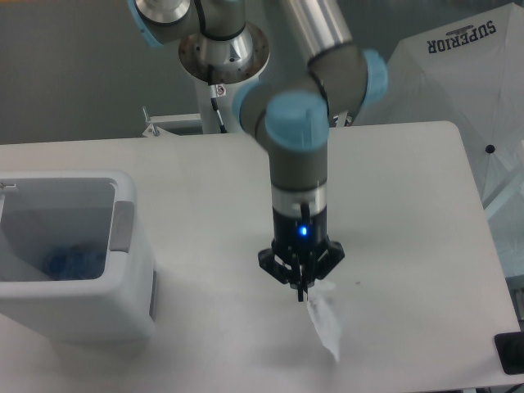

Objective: Place the trash in the trash can

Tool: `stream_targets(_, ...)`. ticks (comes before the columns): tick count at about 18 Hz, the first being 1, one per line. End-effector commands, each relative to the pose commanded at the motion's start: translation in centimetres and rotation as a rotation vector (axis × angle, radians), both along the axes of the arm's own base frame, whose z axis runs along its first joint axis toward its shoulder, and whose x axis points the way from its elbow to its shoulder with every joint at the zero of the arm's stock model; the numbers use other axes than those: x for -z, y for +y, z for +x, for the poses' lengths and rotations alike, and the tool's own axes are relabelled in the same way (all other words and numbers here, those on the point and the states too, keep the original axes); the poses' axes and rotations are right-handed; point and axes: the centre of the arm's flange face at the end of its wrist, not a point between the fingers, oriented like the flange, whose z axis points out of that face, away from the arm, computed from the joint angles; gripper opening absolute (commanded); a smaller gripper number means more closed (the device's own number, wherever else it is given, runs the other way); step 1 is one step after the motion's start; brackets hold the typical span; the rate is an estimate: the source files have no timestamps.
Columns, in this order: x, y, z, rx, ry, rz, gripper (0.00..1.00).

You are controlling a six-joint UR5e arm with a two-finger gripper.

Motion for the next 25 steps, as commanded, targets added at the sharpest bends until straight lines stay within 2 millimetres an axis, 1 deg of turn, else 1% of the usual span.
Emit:
stream_targets(2,-4.7,-1.2,2.2,-0.009,-0.019,0.104,0.00)
stream_targets(5,-10.3,-2.5,5.6,0.006,-0.035,0.223,0.00)
stream_targets(6,-12.0,-2.6,6.4,0.024,-0.043,0.261,0.00)
stream_targets(7,-12.7,-2.2,7.6,0.039,-0.076,0.289,0.00)
stream_targets(8,-14.0,-2.4,9.0,0.038,-0.095,0.316,0.00)
stream_targets(9,-14.8,-2.6,10.2,0.036,-0.114,0.335,0.00)
stream_targets(10,-14.9,-2.2,11.7,0.046,-0.136,0.340,0.00)
stream_targets(11,-15.5,-1.8,13.7,0.076,-0.139,0.347,0.00)
stream_targets(13,-15.8,-0.2,18.4,0.165,-0.155,0.347,0.00)
stream_targets(14,-15.9,-0.1,19.7,0.186,-0.159,0.347,0.00)
stream_targets(16,-15.7,0.2,21.3,0.196,-0.193,0.347,0.00)
stream_targets(17,-15.5,0.6,22.7,0.217,-0.207,0.342,0.00)
stream_targets(18,-15.1,0.9,23.5,0.229,-0.219,0.336,0.00)
stream_targets(19,-14.6,1.2,24.8,0.248,-0.235,0.325,0.00)
stream_targets(20,-13.9,1.1,26.2,0.266,-0.249,0.313,0.00)
stream_targets(21,-14.0,0.1,27.4,0.276,-0.248,0.314,0.00)
stream_targets(23,-12.7,-0.8,28.2,0.276,-0.265,0.295,0.00)
stream_targets(25,-11.1,-1.1,28.5,0.278,-0.296,0.274,0.00)
